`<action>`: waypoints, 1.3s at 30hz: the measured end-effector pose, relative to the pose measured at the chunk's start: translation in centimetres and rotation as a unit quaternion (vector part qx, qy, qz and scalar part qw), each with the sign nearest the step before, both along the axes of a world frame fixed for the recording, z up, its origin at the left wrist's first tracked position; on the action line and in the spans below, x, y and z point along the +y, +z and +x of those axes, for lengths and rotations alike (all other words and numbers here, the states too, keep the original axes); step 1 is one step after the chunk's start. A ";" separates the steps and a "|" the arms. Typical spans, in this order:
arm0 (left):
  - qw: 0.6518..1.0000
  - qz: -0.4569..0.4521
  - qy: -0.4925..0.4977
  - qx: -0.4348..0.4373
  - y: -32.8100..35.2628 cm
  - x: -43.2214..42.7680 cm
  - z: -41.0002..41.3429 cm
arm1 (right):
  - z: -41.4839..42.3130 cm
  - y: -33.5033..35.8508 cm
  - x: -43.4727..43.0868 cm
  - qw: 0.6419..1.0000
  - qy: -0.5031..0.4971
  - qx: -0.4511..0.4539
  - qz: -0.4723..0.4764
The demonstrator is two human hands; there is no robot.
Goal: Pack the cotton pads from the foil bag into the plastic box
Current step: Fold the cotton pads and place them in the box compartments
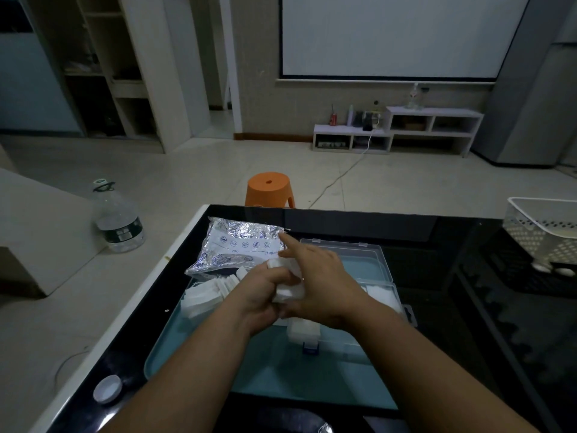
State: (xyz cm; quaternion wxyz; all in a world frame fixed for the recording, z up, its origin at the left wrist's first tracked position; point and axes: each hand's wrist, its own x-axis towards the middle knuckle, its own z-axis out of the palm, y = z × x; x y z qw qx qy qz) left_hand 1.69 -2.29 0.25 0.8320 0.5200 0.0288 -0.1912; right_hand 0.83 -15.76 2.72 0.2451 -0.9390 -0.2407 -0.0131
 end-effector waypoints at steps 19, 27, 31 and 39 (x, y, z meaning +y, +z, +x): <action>0.982 0.160 0.096 -0.015 -0.8 1.3 1.4 | 1.2 0.2 -1.4 0.858 -0.229 0.280 0.365; 0.606 0.761 -0.071 -0.221 -4.5 1.9 1.2 | 1.0 1.0 -2.2 0.881 -0.244 0.243 0.325; 0.563 0.794 -0.130 -0.190 -4.7 2.0 1.3 | 1.0 1.1 -2.2 0.885 -0.242 0.228 0.326; 0.638 0.746 -0.091 -0.168 -3.3 2.1 1.2 | 0.8 1.4 -2.4 0.890 -0.229 0.220 0.328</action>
